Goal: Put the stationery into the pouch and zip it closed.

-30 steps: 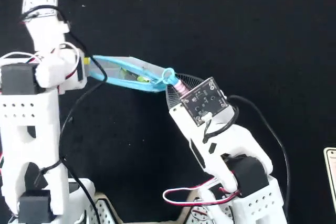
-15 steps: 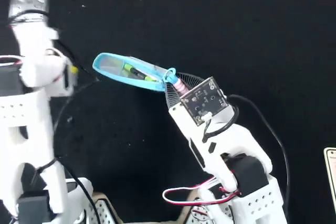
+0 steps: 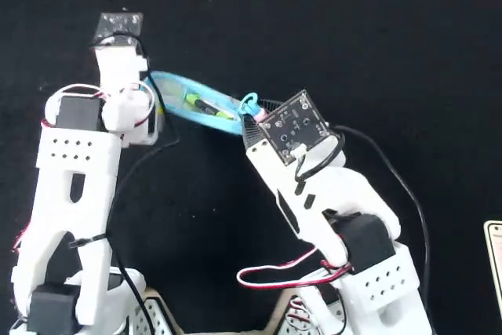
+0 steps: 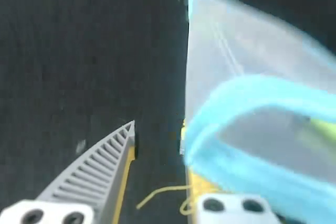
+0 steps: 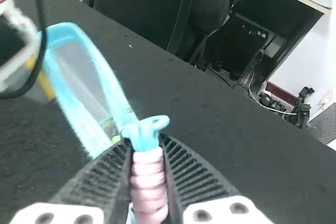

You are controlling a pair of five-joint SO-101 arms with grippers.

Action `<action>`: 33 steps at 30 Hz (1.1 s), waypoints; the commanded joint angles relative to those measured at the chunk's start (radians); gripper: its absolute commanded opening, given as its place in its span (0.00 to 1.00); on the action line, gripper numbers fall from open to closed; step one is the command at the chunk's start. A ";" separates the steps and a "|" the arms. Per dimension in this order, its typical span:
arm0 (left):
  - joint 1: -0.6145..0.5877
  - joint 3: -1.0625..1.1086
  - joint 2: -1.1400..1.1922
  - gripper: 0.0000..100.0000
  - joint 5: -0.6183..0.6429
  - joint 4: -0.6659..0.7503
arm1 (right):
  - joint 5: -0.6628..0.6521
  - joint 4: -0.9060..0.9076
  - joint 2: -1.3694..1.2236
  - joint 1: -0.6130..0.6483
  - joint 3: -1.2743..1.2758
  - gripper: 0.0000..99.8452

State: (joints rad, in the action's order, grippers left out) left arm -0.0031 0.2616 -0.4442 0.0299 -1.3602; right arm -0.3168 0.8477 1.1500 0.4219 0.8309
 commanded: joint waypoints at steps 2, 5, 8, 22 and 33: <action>0.013 -0.005 -0.008 0.14 0.124 0.241 | -0.011 0.071 -0.007 0.077 -0.065 0.01; 0.030 -0.005 -0.002 0.14 0.149 0.382 | -0.011 0.092 -0.007 0.166 -0.065 0.01; 0.030 -0.004 -0.002 0.14 0.164 0.482 | -0.011 0.086 -0.007 0.201 -0.071 0.01; 0.033 0.124 -0.210 0.14 0.114 0.114 | -0.006 -0.127 -0.016 0.126 -0.070 0.01; -0.019 0.539 -0.713 0.14 0.091 0.365 | -0.005 -0.083 -0.143 0.226 -0.239 0.01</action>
State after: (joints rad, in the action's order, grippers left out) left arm -0.0169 0.7158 -0.9889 0.1250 -1.0595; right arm -0.3184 0.7434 1.0564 0.6168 0.7234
